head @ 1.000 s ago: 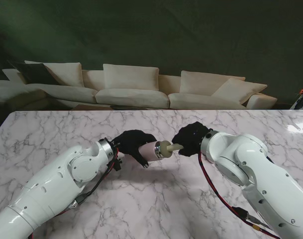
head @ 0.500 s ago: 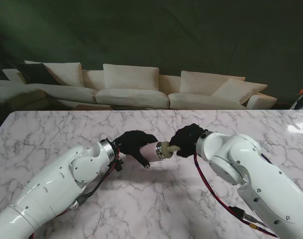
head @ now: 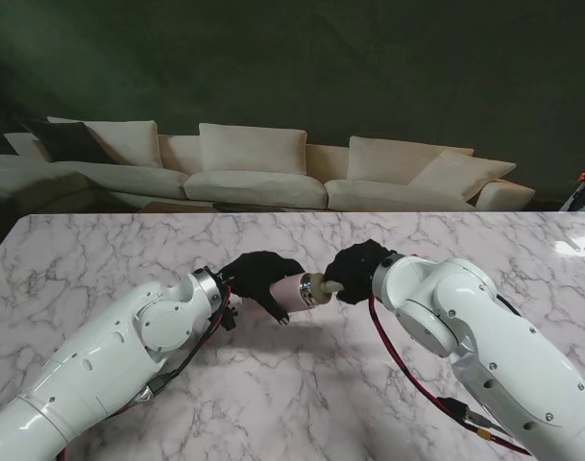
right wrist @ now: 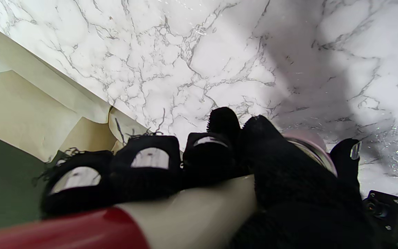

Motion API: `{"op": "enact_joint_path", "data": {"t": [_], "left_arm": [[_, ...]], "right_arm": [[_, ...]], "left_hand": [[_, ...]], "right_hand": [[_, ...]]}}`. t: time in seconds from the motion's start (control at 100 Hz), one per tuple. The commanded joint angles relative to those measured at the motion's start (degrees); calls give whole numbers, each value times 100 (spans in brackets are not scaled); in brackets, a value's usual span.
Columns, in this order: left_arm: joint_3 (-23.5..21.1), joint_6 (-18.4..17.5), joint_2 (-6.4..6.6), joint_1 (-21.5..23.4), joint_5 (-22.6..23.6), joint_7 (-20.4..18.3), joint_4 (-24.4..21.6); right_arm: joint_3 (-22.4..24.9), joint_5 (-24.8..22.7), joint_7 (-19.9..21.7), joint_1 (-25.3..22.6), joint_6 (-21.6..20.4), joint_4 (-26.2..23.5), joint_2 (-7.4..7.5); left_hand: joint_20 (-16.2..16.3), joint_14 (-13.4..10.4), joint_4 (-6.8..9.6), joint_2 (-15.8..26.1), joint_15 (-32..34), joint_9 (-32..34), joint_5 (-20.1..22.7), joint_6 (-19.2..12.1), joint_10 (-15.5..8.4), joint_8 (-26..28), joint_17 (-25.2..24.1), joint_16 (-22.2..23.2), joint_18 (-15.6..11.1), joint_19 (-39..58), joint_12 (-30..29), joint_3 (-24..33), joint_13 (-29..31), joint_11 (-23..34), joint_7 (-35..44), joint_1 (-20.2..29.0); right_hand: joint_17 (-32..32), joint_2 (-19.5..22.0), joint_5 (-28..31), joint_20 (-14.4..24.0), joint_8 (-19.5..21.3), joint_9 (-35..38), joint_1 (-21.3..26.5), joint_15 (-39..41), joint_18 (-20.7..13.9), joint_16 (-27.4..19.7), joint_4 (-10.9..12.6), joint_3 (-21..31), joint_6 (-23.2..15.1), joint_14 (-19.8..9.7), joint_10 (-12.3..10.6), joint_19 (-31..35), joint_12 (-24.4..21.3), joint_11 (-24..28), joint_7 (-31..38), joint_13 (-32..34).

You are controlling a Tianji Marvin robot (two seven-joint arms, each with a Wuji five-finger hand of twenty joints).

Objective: Clean the thermos with cup brush

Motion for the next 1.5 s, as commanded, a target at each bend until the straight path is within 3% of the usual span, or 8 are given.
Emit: {"op": "enact_joint_path", "data": {"t": [0.0, 0.5, 0.61, 0.83, 0.99, 1.1, 1.22, 1.49], "left_arm": [[37, -88, -127, -89, -62, -19, -155], [98, -83, -140, -105, -81, 0, -96], [110, -86, -145, -114, -79, 15, -85], [69, -60, -129, -76, -53, -8, -111], [62, -60, -134, -57, -42, 24, -100], [46, -50, -124, -42, -53, -8, -116], [26, -49, -109, -33, -50, -49, -128], [-27, -21, -87, 5, -51, -114, -160]], "right_arm": [[-127, 30, 35, 12, 50, 33, -66], [-143, -774, -561, -77, -344, 128, -105], [-73, -994, -697, -129, -593, 105, -96], [252, -1494, -1379, -413, -907, 39, -93], [441, -1647, -1671, -536, -1037, -10, -86], [583, -1833, -2317, -620, -1180, 56, -67], [739, -1790, -2954, -669, -1330, 195, -53], [1236, -1778, -3384, -976, -1713, 22, -38]], "left_hand": [[129, -602, 157, 2790, 1144, 228, 605, -908, -431, 165, 316, 530, -861, 703, 66, 2807, 694, 346, 836, 1217], [140, -594, 153, 2782, 1179, 239, 611, -897, -426, 158, 322, 568, -855, 731, 73, 2848, 713, 350, 841, 1195], [144, -599, 156, 2779, 1187, 239, 615, -893, -430, 159, 328, 575, -854, 741, 75, 2858, 718, 353, 845, 1191], [151, -595, 156, 2776, 1204, 229, 614, -894, -439, 161, 314, 590, -843, 749, 88, 2874, 718, 362, 853, 1188], [168, -607, 151, 2773, 1249, 228, 611, -897, -430, 169, 313, 626, -832, 774, 116, 2886, 709, 382, 864, 1183], [172, -602, 143, 2772, 1254, 220, 608, -894, -422, 166, 310, 636, -828, 777, 118, 2888, 704, 377, 860, 1183], [176, -598, 140, 2771, 1262, 227, 612, -889, -425, 163, 309, 648, -831, 778, 127, 2892, 705, 382, 858, 1186], [187, -591, 138, 2765, 1267, 226, 617, -888, -419, 161, 305, 665, -827, 783, 133, 2905, 707, 376, 852, 1180]], "right_hand": [[358, 26, 93, 297, -109, 334, 393, 1923, -64, 755, 124, 330, 143, -640, 29, 1151, 66, 371, 1, 169], [-798, 209, -431, 95, -280, -302, 67, 231, -148, -94, 158, 17, -827, -282, -258, 104, -152, -245, -127, 171], [-1386, 9, -845, 99, -380, -920, -566, -1283, -296, -743, 233, 175, -894, -172, -238, -404, -365, -839, -420, 155], [-2246, -4, -829, 192, 698, -1988, -2152, -2815, -588, -685, 721, -11, -815, -88, -61, -1088, -769, -1607, -1919, -852], [-3141, -15, -1154, 47, 768, -3016, -2479, -3625, -593, -917, 729, -424, -868, -31, 167, -1820, -1078, -2193, -2193, -1965], [-3882, -48, -1216, 25, 818, -3628, -2639, -4239, -473, -1194, 757, -568, -1018, -11, 274, -2278, -1514, -2646, -2268, -2985], [-4778, -10, -1476, -230, 831, -4336, -2754, -5450, -222, -2086, 776, -593, -1018, 110, 455, -3073, -2061, -3067, -2377, -3887], [-5324, -133, -1980, -727, 700, -5067, -2922, -6436, -112, -2900, 808, -603, -831, 276, 595, -3671, -2822, -3583, -2656, -4451]]}}
